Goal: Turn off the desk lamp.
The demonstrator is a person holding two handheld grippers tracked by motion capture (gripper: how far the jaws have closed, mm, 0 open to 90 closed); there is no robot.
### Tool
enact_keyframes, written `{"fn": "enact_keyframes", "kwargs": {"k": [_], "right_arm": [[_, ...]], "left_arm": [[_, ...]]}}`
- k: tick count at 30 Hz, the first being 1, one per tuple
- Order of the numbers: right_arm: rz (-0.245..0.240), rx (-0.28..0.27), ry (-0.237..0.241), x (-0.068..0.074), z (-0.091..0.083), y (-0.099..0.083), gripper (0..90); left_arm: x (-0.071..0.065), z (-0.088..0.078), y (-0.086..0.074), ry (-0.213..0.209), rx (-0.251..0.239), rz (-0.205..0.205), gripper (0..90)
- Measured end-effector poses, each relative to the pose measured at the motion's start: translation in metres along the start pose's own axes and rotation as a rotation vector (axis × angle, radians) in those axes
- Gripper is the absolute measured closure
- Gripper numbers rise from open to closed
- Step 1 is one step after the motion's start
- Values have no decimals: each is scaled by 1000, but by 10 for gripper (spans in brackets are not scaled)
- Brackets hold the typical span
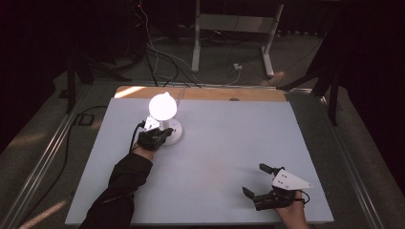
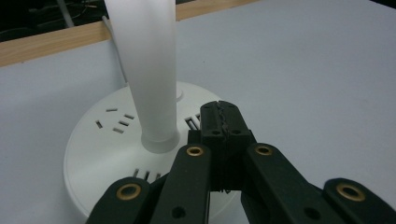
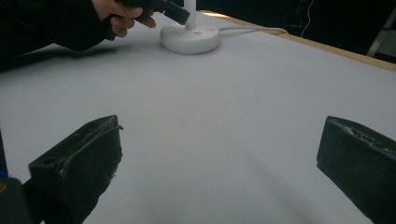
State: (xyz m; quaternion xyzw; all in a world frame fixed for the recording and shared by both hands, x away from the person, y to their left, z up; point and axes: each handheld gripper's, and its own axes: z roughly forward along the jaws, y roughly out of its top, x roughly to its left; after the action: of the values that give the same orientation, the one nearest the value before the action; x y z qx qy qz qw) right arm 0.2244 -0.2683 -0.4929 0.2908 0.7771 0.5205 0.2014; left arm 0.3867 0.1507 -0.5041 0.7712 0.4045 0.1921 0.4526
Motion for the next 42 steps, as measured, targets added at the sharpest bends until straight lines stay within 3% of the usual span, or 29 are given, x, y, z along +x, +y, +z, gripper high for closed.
{"fn": "enact_keyframes", "kwargs": {"k": [23,42], "right_arm": [[0,1,-1,0,0,0,0],[-3,-1,0,0,-1,0,0]], "left_arm": [[-1,8,-8,2,39,12,900],[0,6,-8,-9,22,2,900]]}}
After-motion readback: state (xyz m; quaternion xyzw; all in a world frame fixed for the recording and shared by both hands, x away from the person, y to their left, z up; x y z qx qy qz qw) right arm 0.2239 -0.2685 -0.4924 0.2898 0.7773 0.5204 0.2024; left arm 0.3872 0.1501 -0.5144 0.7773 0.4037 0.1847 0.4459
